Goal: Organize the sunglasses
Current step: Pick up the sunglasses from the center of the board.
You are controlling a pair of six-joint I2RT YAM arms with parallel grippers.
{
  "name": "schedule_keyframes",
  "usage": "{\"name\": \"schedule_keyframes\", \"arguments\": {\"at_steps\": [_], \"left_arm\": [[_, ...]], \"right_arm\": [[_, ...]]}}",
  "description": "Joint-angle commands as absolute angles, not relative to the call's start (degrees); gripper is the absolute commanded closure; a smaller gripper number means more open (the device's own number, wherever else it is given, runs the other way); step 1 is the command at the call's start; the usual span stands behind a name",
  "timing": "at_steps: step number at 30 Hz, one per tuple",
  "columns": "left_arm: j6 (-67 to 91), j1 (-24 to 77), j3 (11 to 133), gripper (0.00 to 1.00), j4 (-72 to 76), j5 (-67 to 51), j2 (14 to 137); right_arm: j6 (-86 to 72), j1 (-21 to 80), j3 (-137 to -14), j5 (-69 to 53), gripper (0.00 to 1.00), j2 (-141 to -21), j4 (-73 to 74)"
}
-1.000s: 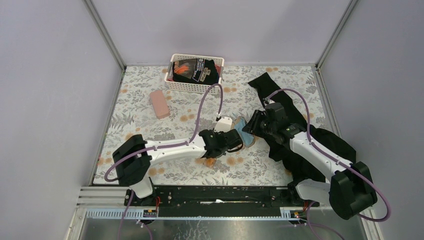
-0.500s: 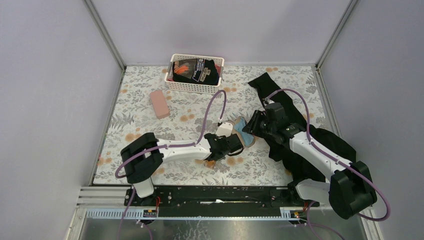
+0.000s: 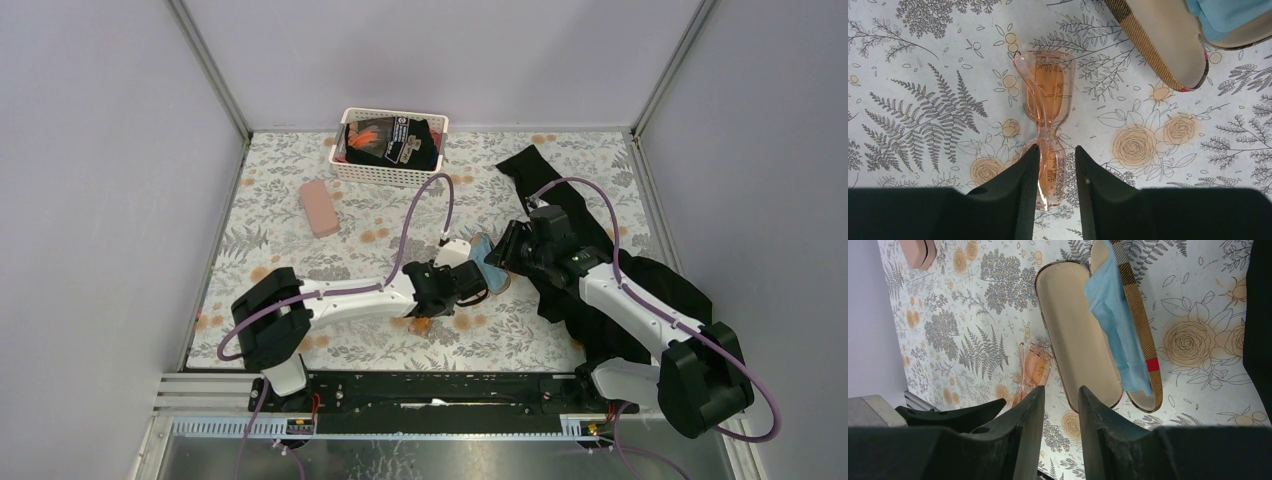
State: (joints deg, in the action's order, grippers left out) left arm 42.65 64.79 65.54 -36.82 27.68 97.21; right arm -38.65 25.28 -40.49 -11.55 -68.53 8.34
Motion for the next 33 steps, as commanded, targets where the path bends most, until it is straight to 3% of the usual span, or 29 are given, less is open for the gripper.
{"name": "schedule_keyframes", "arguments": {"at_steps": [1, 5, 10, 25, 33], "left_arm": [[40.12, 65.04, 66.71, 0.62, -36.92, 26.96, 99.04], [40.5, 65.04, 66.53, 0.65, -36.91, 28.42, 101.31], [41.11, 65.04, 66.67, 0.75, -37.36, 29.43, 102.95], [41.14, 65.08, 67.07, 0.74, -39.24, 32.61, 104.84], [41.27, 65.04, 67.14, 0.89, -39.65, 32.41, 103.44]], "right_arm": [[-38.11, 24.87, -41.31, -12.29, 0.62, -68.07, 7.45], [-37.99, 24.87, -41.62, -12.31, 0.62, -68.2, 7.56], [-37.97, 24.82, -41.68, -12.22, 0.62, -68.12, 7.65], [-38.14, 24.82, -41.66, -12.65, 0.62, -68.64, 7.21], [-38.14, 24.85, -41.75, -12.64, 0.63, -68.64, 7.14]]}}
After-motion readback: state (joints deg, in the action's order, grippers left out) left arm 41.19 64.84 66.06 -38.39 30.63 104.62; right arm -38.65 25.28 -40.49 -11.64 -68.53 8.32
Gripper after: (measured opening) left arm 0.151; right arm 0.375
